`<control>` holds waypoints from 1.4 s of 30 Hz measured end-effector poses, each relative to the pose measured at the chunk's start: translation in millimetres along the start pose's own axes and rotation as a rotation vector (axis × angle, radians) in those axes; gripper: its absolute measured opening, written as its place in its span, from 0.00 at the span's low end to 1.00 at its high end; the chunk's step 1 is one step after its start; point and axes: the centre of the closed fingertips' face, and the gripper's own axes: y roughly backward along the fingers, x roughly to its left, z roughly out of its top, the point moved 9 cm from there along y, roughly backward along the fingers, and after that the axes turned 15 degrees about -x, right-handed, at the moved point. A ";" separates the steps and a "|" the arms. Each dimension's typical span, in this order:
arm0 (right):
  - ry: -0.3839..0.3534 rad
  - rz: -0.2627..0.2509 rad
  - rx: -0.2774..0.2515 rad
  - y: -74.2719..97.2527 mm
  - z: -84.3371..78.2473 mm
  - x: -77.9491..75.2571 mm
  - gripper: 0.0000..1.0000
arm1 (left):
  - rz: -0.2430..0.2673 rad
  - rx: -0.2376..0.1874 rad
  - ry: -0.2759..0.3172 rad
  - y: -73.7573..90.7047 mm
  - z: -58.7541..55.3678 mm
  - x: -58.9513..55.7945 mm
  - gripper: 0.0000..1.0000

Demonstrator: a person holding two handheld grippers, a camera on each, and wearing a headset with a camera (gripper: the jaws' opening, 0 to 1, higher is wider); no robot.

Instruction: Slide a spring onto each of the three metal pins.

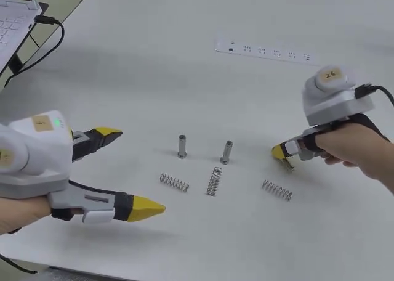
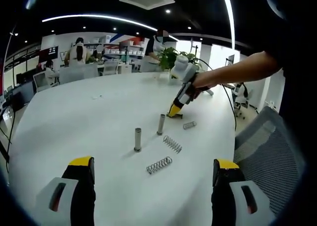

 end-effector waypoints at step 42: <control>0.098 0.035 -0.283 44.3 -20.9 3.8 0.05 | -0.017 0.004 -0.016 -3.6 3.1 -5.8 0.96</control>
